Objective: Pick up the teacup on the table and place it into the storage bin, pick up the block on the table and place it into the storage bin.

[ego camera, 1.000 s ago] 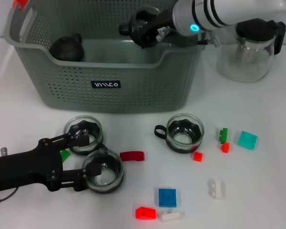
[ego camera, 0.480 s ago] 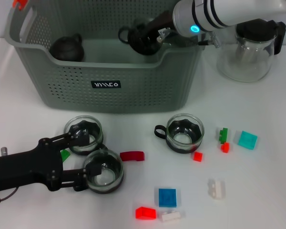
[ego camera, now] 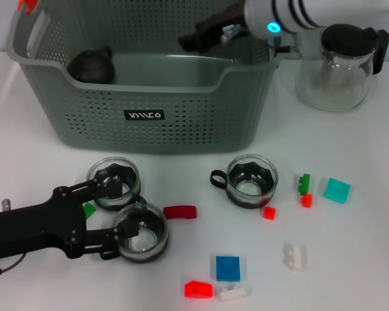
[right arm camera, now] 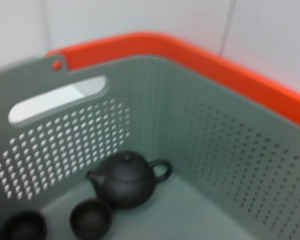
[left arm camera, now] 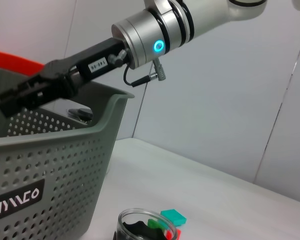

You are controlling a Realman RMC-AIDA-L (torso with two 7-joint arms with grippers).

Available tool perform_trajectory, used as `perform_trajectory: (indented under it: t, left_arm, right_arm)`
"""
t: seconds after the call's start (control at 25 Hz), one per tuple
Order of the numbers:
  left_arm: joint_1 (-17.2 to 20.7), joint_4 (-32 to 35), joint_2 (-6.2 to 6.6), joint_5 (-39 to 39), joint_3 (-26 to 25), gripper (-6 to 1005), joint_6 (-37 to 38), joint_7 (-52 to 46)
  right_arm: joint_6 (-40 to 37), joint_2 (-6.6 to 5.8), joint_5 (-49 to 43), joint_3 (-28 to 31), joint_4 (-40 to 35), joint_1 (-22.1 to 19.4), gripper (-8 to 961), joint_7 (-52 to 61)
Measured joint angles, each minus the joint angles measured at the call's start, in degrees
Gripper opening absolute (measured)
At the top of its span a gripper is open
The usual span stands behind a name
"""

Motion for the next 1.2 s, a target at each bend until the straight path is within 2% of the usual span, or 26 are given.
perform_trajectory:
  t: [0.2, 0.32, 0.48, 0.64, 0.8, 1.0, 1.16, 1.2]
  left_arm:
    - [-0.1, 0.0, 0.01, 0.0, 0.0, 872, 0.1, 0.0]
    - [-0.1, 0.0, 0.08, 0.0, 0.0, 872, 0.1, 0.0]
    - [-0.1, 0.0, 0.10, 0.0, 0.0, 872, 0.0, 0.0]
    - [-0.1, 0.0, 0.17, 0.1, 0.0, 872, 0.0, 0.0]
    - [-0.1, 0.0, 0.18, 0.1, 0.0, 872, 0.0, 0.0]
    - [0.1, 0.2, 0.20, 0.2, 0.0, 872, 0.0, -0.2]
    - [0.2, 0.3, 0.25, 0.2, 0.0, 872, 0.0, -0.3]
    - [0.1, 0.3, 0.26, 0.3, 0.0, 872, 0.0, -0.3]
  right_arm:
    - [-4.6, 0.11, 4.4, 1.3, -10.8, -6.5, 469, -0.3]
    - [-9.7, -0.86, 10.0, 2.0, -14.1, -9.7, 467, -2.4]
    - [-22.2, -1.96, 18.5, 4.1, -21.0, -15.4, 465, -7.2]
    - [-35.7, -2.17, 25.9, 7.6, -29.4, -22.4, 462, -11.6]
    - [-47.0, -2.54, 31.6, 10.6, -32.5, -28.4, 462, -16.8]
    - [-60.5, -4.06, 26.5, 11.3, -36.0, -32.4, 462, -20.5]
    - [-68.1, -3.76, 17.8, 11.2, -42.4, -34.1, 463, -19.9]
    - [-69.8, -3.06, 12.9, 11.0, -45.2, -34.2, 463, -18.9]
